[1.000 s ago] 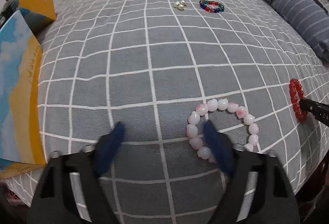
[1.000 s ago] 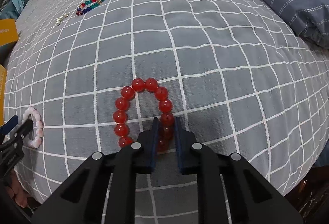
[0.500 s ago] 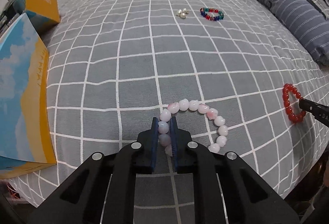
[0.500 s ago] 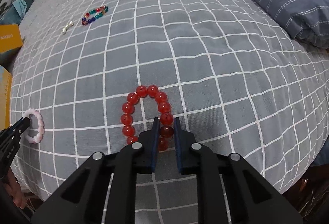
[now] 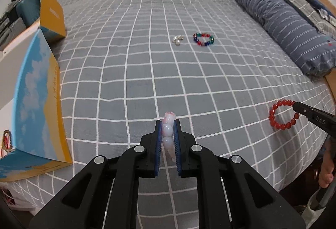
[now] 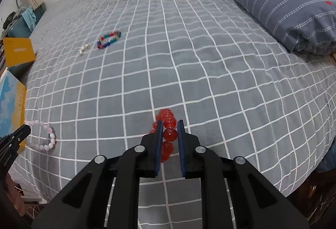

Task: Organize jewelry
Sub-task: 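Lift and carry both bead bracelets with both tools over the white box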

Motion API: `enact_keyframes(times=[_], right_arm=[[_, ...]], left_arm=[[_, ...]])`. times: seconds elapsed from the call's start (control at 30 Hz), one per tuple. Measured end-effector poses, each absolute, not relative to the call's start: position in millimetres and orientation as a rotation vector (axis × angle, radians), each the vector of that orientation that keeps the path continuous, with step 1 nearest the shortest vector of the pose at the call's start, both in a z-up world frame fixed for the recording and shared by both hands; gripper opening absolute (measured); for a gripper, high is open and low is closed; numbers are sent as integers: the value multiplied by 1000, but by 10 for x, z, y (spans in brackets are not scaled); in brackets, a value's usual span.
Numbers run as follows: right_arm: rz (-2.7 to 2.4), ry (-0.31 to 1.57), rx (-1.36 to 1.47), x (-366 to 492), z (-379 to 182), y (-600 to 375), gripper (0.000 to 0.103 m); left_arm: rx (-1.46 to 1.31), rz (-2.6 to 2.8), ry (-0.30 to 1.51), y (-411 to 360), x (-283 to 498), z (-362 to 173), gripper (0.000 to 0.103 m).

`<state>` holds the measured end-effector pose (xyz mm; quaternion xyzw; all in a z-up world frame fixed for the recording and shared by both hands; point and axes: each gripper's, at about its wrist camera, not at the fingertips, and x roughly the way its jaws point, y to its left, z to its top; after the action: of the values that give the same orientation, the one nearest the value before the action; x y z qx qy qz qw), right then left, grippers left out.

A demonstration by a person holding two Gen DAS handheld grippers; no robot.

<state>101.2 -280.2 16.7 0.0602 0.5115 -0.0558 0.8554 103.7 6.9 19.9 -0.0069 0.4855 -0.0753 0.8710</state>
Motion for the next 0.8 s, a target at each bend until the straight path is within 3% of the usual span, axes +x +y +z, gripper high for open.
enact_keyframes(times=[0.8], right_arm=[[-133,927,104,841,684,-2664,13]], left_arm=[[-49,-173,894,251,778,795,10]])
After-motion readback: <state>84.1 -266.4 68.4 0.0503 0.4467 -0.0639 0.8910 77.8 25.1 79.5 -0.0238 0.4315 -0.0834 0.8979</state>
